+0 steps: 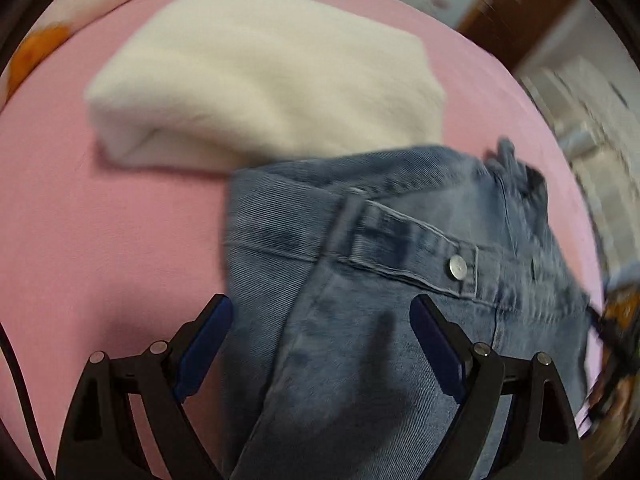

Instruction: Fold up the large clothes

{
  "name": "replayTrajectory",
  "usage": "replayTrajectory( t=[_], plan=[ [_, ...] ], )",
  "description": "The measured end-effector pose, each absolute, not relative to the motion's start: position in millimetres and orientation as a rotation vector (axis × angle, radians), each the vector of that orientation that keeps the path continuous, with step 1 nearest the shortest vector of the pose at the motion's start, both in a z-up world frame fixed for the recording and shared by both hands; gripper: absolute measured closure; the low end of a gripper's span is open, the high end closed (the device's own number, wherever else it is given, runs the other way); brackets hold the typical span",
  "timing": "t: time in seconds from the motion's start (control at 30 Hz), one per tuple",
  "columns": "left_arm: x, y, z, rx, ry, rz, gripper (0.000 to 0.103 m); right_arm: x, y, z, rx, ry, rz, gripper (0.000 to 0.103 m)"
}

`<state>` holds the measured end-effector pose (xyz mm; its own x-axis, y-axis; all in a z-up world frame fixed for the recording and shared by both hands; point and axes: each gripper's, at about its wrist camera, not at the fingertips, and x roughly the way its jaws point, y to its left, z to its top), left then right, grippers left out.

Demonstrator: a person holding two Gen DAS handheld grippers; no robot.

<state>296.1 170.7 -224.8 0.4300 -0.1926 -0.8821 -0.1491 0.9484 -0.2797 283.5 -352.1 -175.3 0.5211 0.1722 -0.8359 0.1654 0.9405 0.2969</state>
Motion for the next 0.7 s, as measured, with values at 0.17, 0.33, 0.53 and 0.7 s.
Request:
replayTrajectory(
  t=[0.17,0.33,0.53,0.7],
  plan=[
    [309,151,-236,-0.188,1.159,-0.035,0.012,294,-331,-181,0.217,1.048,0.034,0.033],
    [324,146,-239,-0.152,1.131,-0.007,0.011,296,-316,-188,0.114,1.014,0.006,0.032],
    [323,105,-239,0.064,1.049,0.051,0.039,289,-314,-192,0.088,0.977,-0.027,0.047],
    [308,69,-243,0.368,0.952,0.226,0.101,279,-303,-186,0.002,0.939,-0.067,0.072]
  ],
)
